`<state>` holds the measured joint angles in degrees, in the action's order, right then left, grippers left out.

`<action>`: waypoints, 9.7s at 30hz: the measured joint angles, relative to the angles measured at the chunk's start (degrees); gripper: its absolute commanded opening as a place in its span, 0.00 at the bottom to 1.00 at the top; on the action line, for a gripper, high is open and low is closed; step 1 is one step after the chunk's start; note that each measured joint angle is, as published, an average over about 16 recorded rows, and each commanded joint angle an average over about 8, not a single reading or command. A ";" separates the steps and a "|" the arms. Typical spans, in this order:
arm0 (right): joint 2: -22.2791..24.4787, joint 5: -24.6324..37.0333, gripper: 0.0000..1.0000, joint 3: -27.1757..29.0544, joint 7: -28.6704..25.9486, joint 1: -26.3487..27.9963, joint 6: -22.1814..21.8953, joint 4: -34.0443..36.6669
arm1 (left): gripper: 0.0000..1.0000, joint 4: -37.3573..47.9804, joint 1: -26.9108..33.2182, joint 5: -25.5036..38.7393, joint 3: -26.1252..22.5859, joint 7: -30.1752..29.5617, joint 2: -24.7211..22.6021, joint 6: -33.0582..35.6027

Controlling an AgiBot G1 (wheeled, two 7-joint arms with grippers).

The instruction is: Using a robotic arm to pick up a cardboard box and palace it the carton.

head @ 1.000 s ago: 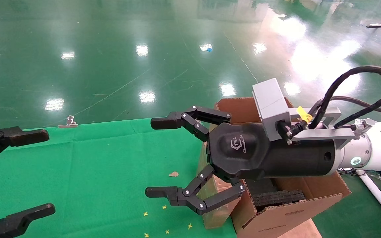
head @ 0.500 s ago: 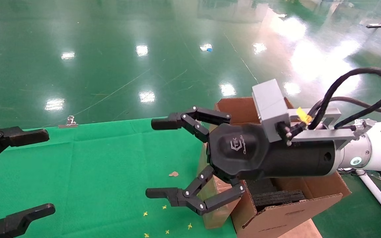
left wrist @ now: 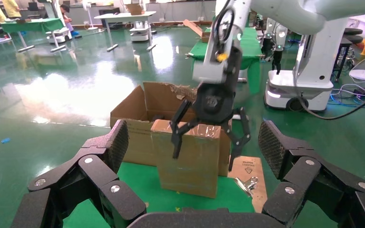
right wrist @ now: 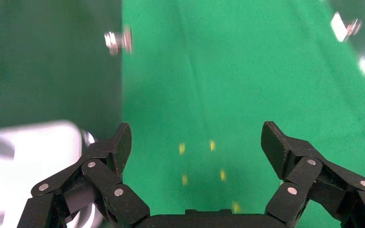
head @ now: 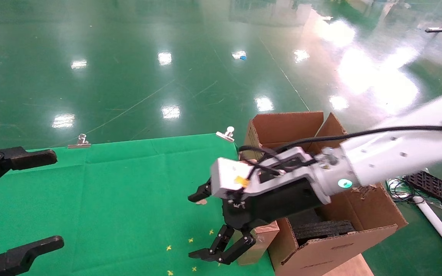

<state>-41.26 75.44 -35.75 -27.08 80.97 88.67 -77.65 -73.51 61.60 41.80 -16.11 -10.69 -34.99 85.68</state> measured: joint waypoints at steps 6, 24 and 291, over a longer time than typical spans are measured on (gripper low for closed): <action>-3.05 7.89 1.00 -10.19 -6.63 10.02 1.63 0.06 | 1.00 0.00 0.01 -0.02 -0.03 0.01 0.01 -0.01; -5.19 11.88 1.00 -40.17 -14.18 38.23 1.95 0.04 | 1.00 0.00 0.02 -0.07 -0.10 0.05 0.04 -0.04; -6.04 -10.89 1.00 -48.44 -14.74 37.35 -24.99 67.38 | 1.00 0.06 0.23 -0.72 -1.04 0.53 0.42 -0.45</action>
<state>-47.29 64.55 -84.18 -41.82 118.32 63.68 -10.27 -73.45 61.83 41.08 -17.15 -10.15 -34.57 85.24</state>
